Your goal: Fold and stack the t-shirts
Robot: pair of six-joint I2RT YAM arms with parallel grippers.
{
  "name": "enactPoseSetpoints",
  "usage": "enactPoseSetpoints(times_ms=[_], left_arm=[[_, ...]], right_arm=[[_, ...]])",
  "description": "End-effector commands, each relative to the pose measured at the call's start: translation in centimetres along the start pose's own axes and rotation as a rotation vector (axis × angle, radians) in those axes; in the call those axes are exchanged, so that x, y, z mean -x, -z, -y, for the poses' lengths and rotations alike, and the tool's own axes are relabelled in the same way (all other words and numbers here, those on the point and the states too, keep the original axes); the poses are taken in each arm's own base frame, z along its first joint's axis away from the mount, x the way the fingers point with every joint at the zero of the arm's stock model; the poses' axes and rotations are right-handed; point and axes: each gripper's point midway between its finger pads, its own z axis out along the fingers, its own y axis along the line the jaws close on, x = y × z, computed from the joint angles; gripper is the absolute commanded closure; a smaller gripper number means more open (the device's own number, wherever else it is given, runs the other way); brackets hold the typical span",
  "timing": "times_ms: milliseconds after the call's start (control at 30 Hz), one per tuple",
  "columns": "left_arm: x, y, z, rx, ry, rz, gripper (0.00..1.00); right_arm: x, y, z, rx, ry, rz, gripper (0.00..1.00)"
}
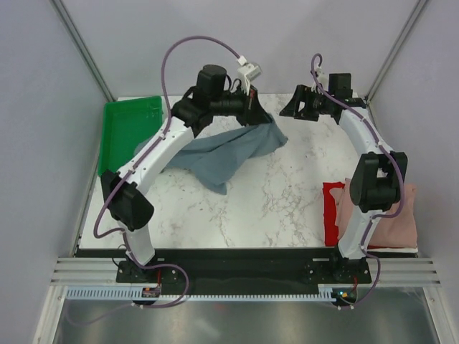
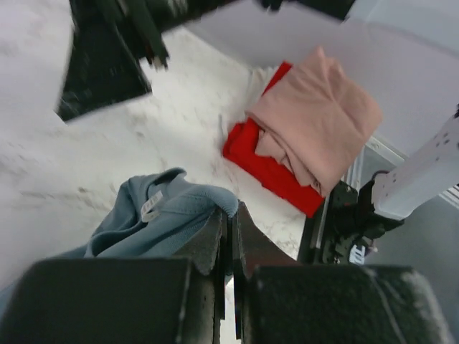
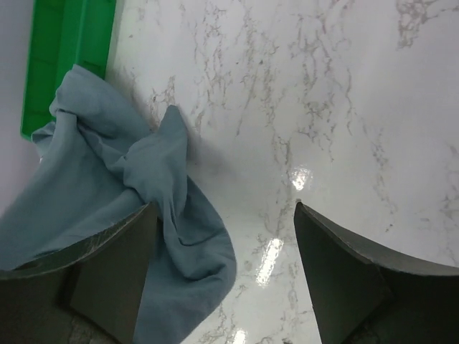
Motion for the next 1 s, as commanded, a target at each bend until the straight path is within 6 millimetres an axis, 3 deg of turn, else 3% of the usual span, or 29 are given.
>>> enactPoseSetpoints(times_ms=[0, 100, 200, 367, 467, 500, 567, 600, 767, 900, 967], left_arm=[[9.1, 3.6, 2.8, 0.058, -0.233, 0.211, 0.98], [13.9, 6.5, 5.0, 0.095, -0.387, 0.328, 0.98], [16.3, 8.6, 6.2, 0.141, -0.472, 0.394, 0.98], [18.6, 12.0, 7.1, 0.254, -0.571, 0.468, 0.98], [22.5, 15.1, 8.7, 0.333, -0.677, 0.597, 0.98], [24.8, 16.7, 10.3, 0.343, -0.732, 0.68, 0.98], [27.1, 18.4, 12.1, 0.353, -0.806, 0.768, 0.98], [28.8, 20.3, 14.3, 0.346, -0.861, 0.858, 0.98], [30.3, 21.7, 17.9, 0.298, -0.967, 0.978, 0.98], [29.5, 20.3, 20.0, 0.237, -0.993, 0.962, 0.98], [28.9, 19.4, 19.8, 0.222, -0.985, 0.932, 0.98]], right_arm=[[2.3, 2.3, -1.0, 0.0, 0.069, 0.065, 0.14], [2.3, 3.2, -0.6, -0.013, 0.073, 0.077, 0.14], [2.1, 3.7, -0.5, -0.015, 0.065, 0.086, 0.14], [1.8, 4.5, -1.0, -0.015, 0.075, 0.093, 0.13], [1.9, 5.4, 0.1, -0.036, 0.064, 0.108, 0.13], [1.9, 5.5, 0.2, -0.041, 0.063, 0.111, 0.13], [1.6, 5.7, 0.6, -0.05, 0.054, 0.112, 0.13], [1.5, 5.9, 0.7, -0.056, 0.053, 0.113, 0.13], [2.3, 7.1, 2.0, -0.086, 0.035, 0.144, 0.13], [2.4, 7.8, 2.7, -0.105, 0.027, 0.155, 0.13], [2.0, 8.0, 2.9, -0.111, 0.02, 0.153, 0.13]])
